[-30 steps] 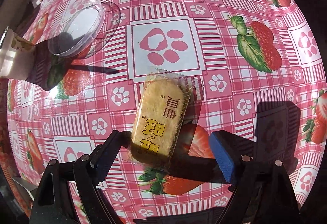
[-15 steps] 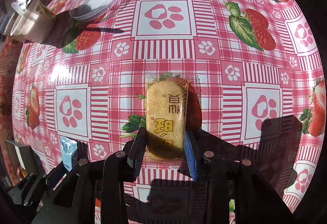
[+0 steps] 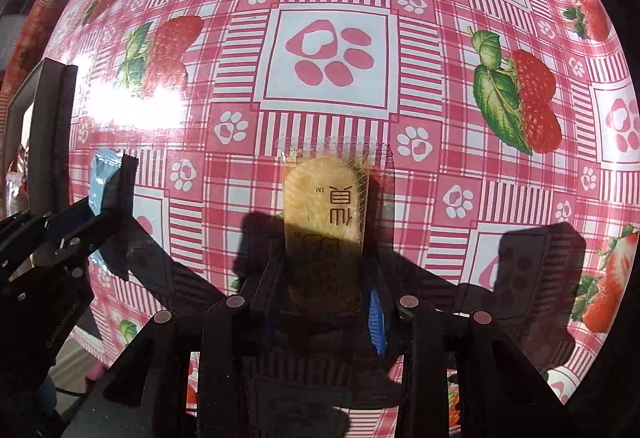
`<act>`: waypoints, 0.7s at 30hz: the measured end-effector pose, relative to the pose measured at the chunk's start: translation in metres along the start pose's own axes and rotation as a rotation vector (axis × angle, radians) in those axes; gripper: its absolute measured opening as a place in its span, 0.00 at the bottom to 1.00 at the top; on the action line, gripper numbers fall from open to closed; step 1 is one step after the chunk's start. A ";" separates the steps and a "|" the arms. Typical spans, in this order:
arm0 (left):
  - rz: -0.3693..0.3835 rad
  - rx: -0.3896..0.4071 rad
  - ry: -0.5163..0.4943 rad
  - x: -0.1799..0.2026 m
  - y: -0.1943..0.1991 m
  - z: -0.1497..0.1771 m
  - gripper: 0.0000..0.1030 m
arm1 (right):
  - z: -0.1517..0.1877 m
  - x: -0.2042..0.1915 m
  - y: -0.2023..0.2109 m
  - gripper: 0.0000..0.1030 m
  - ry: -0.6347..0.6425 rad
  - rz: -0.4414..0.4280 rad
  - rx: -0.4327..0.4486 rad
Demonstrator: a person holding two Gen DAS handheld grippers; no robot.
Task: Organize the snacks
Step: 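Grasp the light-blue packet with left gripper while right lifts yellow cake packet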
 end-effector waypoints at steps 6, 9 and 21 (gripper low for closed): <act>0.019 -0.005 0.016 -0.022 0.014 0.028 0.66 | 0.038 0.008 0.005 0.87 -0.116 -0.074 -0.035; 0.026 -0.002 0.035 -0.036 0.020 0.030 0.70 | 0.046 0.048 0.012 0.92 -0.219 -0.084 -0.024; 0.024 -0.020 -0.026 -0.053 0.032 -0.010 0.73 | 0.069 0.079 0.001 0.92 -0.351 -0.100 -0.076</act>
Point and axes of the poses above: each gripper's, at about its wrist camera, not at the fingertips, and y roughly against the way its jaws point, x to its right, z to its underside, the point moved 5 cm from there along -y, roughly the way its jaws point, and after that the axes turned 4 degrees about x, right-handed, at the moved point
